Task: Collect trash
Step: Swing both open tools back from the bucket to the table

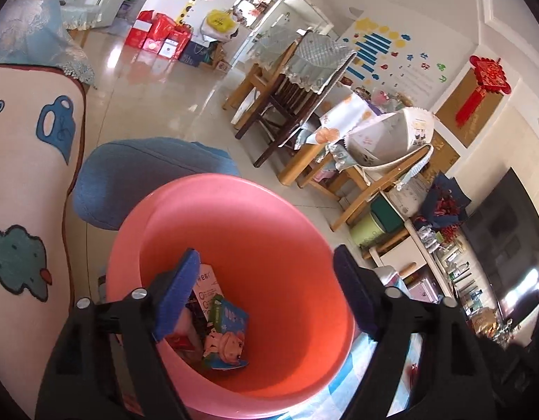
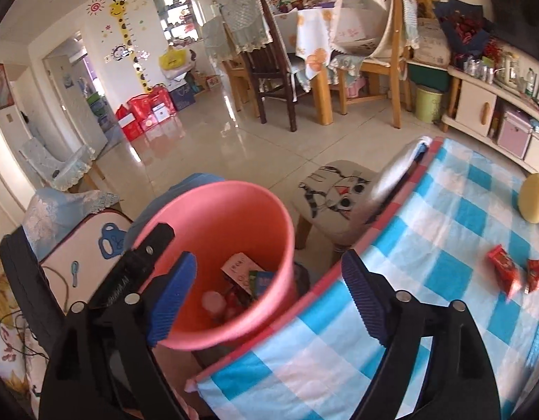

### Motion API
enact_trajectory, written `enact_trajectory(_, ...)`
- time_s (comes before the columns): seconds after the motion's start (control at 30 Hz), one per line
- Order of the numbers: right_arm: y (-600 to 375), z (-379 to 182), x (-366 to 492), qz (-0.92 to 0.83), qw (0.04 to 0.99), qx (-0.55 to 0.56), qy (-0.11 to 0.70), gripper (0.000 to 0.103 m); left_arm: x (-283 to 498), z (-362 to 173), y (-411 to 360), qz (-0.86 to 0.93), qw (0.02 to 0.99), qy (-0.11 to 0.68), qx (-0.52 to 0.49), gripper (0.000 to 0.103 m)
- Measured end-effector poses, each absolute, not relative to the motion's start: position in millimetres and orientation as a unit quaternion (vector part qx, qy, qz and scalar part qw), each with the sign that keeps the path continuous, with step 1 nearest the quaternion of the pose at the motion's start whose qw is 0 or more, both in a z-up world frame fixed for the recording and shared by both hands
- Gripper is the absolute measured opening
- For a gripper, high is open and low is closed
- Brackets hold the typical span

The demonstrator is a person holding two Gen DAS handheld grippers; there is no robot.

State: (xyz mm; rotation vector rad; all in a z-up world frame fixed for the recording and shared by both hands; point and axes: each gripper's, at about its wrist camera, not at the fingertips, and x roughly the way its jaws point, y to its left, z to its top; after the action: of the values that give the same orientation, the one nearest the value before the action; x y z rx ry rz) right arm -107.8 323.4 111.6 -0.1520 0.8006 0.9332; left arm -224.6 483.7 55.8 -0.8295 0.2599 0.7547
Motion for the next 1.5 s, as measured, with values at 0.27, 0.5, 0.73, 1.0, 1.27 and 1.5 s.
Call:
enact_trajectory(0.27, 261, 109, -107, 0.395, 0.836, -0.077, 0.374, 0.089, -206, 62, 454, 0.326, 0.877, 0.115, -0.333, 0.092)
enact_trajectory(0.5, 216, 111, -103, 0.366, 0.849, -0.07, 0.374, 0.09, -189, 68, 423, 0.275, 0.911, 0.117, -0.285, 0.096)
enact_trajectory(0.73, 171, 127, -103, 0.342, 0.866, -0.071, 0.358, 0.09, -170, 72, 395, 0.224, 0.931, 0.146, -0.247, 0.096)
enact_trajectory(1.0, 112, 147, -104, 0.312, 0.885, -0.079, 0.336, 0.091, -146, 74, 354, 0.171, 0.947, 0.197, -0.186, 0.096)
enact_trajectory(1.27, 55, 153, -101, 0.279, 0.902, -0.06, 0.323, 0.091, -127, 69, 314, 0.132, 0.95, 0.245, -0.139, 0.096)
enact_trajectory(1.5, 8, 160, -95, 0.251, 0.919, -0.03, 0.303, 0.091, -119, 69, 286, 0.109, 0.957, 0.249, -0.104, 0.096)
